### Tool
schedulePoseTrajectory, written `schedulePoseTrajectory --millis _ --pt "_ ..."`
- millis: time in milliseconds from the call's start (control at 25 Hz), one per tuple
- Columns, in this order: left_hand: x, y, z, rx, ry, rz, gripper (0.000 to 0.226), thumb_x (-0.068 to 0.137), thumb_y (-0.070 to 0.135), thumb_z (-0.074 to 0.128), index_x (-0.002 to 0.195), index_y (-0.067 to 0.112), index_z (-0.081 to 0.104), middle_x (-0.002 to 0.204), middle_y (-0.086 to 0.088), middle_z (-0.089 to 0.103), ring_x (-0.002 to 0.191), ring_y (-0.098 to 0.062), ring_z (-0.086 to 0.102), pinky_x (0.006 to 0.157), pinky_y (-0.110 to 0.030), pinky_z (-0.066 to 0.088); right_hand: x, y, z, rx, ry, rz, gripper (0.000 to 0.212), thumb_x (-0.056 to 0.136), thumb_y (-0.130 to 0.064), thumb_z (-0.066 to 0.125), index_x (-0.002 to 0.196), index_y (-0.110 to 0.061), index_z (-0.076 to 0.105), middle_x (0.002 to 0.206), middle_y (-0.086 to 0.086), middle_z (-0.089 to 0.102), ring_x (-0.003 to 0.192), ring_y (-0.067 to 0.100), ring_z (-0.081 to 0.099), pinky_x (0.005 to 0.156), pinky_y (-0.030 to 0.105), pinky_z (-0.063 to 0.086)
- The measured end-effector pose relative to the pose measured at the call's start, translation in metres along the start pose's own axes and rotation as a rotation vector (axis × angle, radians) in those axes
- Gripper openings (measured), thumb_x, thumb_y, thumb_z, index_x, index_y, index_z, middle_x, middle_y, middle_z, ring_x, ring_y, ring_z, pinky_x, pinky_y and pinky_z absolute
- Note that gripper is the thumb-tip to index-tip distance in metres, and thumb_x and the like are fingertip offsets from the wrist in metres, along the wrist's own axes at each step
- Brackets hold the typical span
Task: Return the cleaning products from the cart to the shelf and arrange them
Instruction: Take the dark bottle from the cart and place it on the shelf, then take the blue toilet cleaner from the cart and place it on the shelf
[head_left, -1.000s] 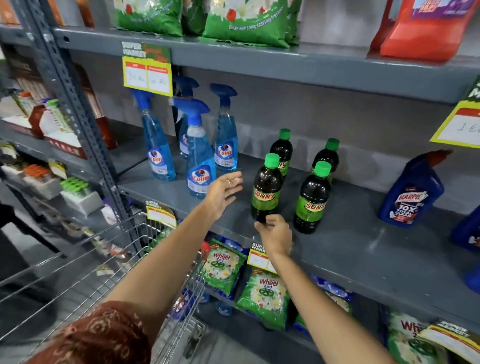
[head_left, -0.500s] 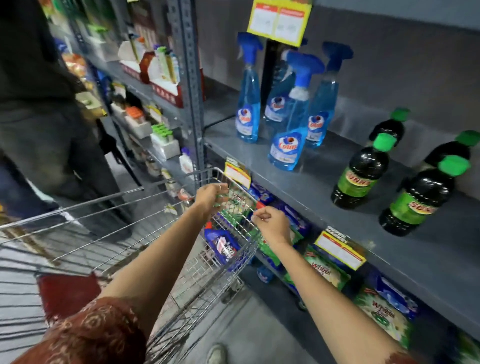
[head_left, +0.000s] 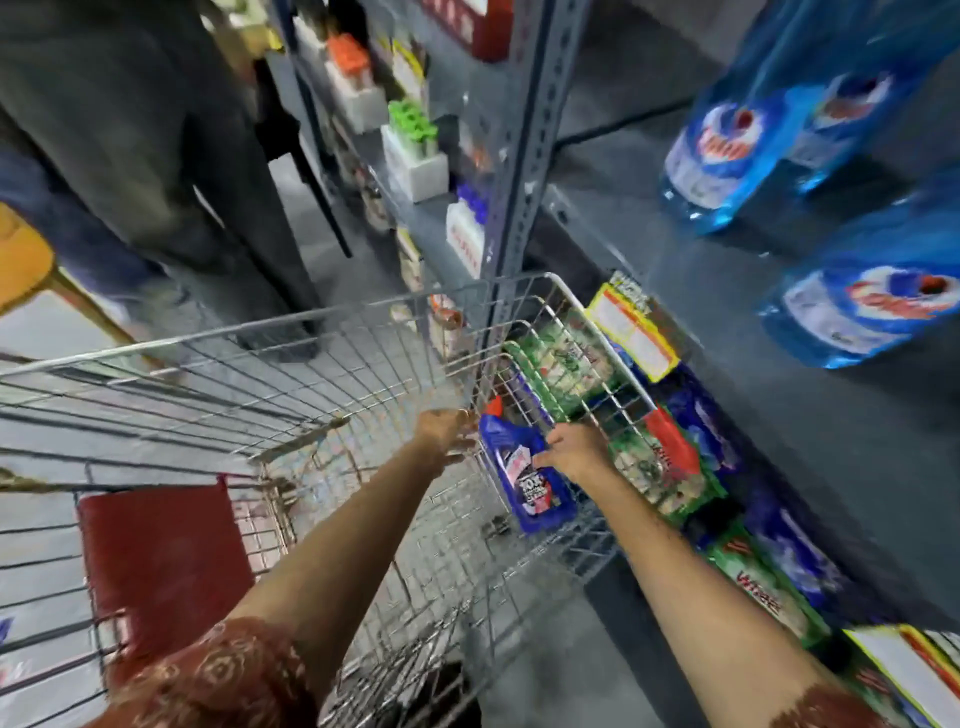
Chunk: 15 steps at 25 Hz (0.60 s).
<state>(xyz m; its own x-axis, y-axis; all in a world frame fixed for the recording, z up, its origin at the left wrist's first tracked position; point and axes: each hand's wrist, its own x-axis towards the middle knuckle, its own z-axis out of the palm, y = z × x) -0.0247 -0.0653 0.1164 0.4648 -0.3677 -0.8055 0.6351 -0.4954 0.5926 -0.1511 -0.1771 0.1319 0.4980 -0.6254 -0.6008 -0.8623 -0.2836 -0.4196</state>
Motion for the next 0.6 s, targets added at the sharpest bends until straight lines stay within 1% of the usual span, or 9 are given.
schedulePoseTrajectory --millis 40,120,160,200,280,320,440,520,600 --pt "0.013 -0.005 -0.002 0.003 0.000 -0.038 0.026 0.093 0.015 0.042 0.070 0.017 0.054 0.072 0.001 0.057 0.064 -0.014 0.051 0.062 -0.023 0.035 0.017 0.001 0.008 -0.045 -0.049 0.034 0.027 0.076 -0.022 0.071 0.058 -0.010 0.054 0.060 0.006 0.049 0.068 0.021 0.051 0.050 0.029 0.033" --pt "0.037 -0.011 -0.001 0.006 0.008 -0.098 0.023 0.092 0.015 0.044 0.072 0.016 0.055 0.074 0.000 0.056 0.064 -0.014 0.052 0.063 -0.024 0.036 0.046 0.008 0.022 -0.105 -0.122 0.094 0.038 0.073 -0.026 0.073 0.053 -0.016 0.043 0.056 0.003 0.038 0.067 0.024 0.049 0.045 0.025 0.024" --pt "0.050 -0.014 0.000 0.011 0.015 -0.128 0.019 0.092 0.016 0.045 0.077 0.015 0.057 0.076 -0.002 0.057 0.064 -0.015 0.052 0.062 -0.024 0.036 0.057 0.011 0.030 -0.121 -0.144 0.126 0.026 0.071 -0.027 0.074 0.063 -0.012 0.054 0.063 0.007 0.047 0.077 0.027 0.056 0.048 0.024 0.029" --pt "0.063 -0.018 0.004 0.017 0.013 -0.156 0.015 0.092 0.017 0.047 0.084 0.012 0.059 0.081 -0.004 0.059 0.064 -0.015 0.052 0.062 -0.025 0.037 0.067 0.018 0.038 -0.139 -0.174 0.161 0.030 0.069 -0.028 0.075 0.086 -0.006 0.063 0.080 0.012 0.057 0.092 0.030 0.060 0.056 0.025 0.039" --pt "0.083 -0.027 0.014 0.021 -0.010 -0.205 0.018 0.090 0.019 0.053 0.100 0.005 0.058 0.096 -0.009 0.058 0.067 -0.016 0.052 0.063 -0.026 0.040 0.082 0.034 0.052 -0.183 -0.276 0.251 0.069 0.067 -0.030 0.077 0.125 -0.004 0.050 0.123 0.015 0.056 0.117 0.032 0.055 0.090 0.034 0.047" --pt "0.091 -0.031 0.021 0.014 -0.027 -0.231 0.021 0.088 0.019 0.056 0.103 0.004 0.056 0.100 -0.011 0.056 0.070 -0.018 0.053 0.065 -0.028 0.042 0.088 0.041 0.058 -0.195 -0.305 0.296 0.077 0.066 -0.031 0.079 0.130 -0.004 0.046 0.130 0.015 0.055 0.119 0.032 0.054 0.096 0.037 0.045" --pt "0.108 -0.042 0.043 -0.042 -0.062 -0.310 0.032 0.088 0.018 0.057 0.115 0.000 0.052 0.096 -0.012 0.055 0.088 -0.025 0.052 0.079 -0.039 0.045 0.098 0.050 0.071 -0.199 -0.328 0.378 0.073 0.071 -0.020 0.077 0.130 0.003 0.041 0.126 0.019 0.058 0.114 0.032 0.057 0.091 0.036 0.047" --pt "0.117 -0.047 0.053 -0.050 -0.059 -0.340 0.041 0.089 0.020 0.057 0.123 -0.002 0.049 0.090 -0.010 0.057 0.086 -0.026 0.054 0.083 -0.040 0.046 0.102 0.052 0.076 -0.182 -0.297 0.403 0.078 0.073 -0.016 0.075 0.134 0.004 0.030 0.134 0.020 0.051 0.121 0.035 0.051 0.098 0.040 0.043" --pt "0.123 -0.048 0.059 -0.015 -0.044 -0.339 0.042 0.089 0.021 0.056 0.123 -0.003 0.049 0.099 -0.013 0.058 0.088 -0.025 0.053 0.081 -0.038 0.044 0.106 0.055 0.082 -0.187 -0.268 0.414 0.088 0.072 -0.018 0.076 0.137 0.003 0.021 0.140 0.021 0.043 0.128 0.039 0.043 0.108 0.048 0.036"
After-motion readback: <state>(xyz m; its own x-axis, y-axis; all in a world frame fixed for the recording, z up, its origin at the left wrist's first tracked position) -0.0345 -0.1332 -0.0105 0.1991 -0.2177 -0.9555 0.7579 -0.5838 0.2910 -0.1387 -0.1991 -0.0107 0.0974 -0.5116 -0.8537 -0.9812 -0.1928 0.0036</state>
